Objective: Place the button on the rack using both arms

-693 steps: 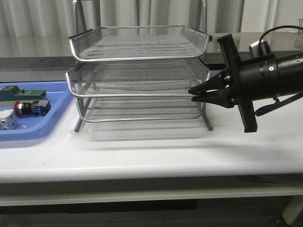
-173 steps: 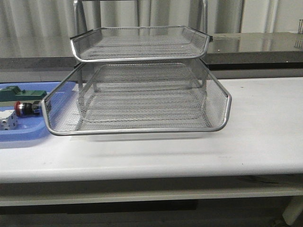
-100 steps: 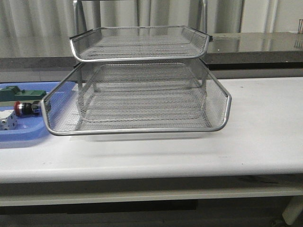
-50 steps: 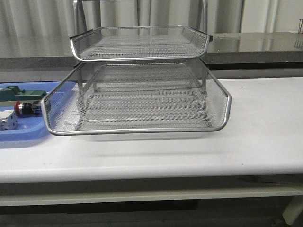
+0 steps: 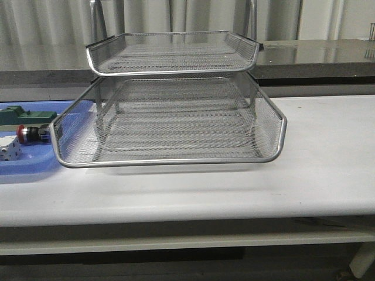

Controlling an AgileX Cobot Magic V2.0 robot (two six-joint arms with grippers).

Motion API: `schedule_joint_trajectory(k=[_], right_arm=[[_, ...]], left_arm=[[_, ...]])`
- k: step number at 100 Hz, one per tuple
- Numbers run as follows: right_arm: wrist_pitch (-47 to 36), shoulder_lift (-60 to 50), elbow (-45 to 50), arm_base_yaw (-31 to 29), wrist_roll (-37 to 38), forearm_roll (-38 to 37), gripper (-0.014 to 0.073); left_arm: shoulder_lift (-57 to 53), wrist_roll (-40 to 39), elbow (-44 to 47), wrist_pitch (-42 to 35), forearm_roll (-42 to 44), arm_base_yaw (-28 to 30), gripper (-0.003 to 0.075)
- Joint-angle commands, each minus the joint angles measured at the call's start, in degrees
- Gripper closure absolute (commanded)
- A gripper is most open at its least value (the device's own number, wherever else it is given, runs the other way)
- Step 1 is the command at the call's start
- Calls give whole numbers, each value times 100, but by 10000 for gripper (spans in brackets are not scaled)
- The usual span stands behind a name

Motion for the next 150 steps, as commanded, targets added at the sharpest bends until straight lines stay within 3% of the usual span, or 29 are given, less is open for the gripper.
schedule_joint_trajectory(k=[1, 10, 22, 27, 32, 74, 102, 150], right_arm=[[-329, 43, -179, 8, -26, -23, 664], [-323, 43, -179, 8, -26, -23, 664], [-323, 43, -179, 8, -26, -23, 664], [-323, 43, -179, 8, -26, -23, 664], [-323, 43, -179, 8, -26, -23, 664], [-323, 43, -179, 8, -26, -23, 664], [-323, 43, -179, 8, -26, -23, 664], [-323, 43, -179, 8, -26, -23, 664]], left_arm=[[-19, 303, -415, -113, -24, -4, 698], [95, 541, -558, -29, -52, -4, 582], [160, 830, -611, 27, -151, -4, 260], [187, 868, -611, 16, -151, -4, 164], [187, 987, -611, 16, -138, -4, 118], [789, 2692, -633, -338, -101, -4, 114], [1820, 2779, -1451, -375, 13, -15, 114], [3377, 3206, -3255, 241, 27, -73, 114]])
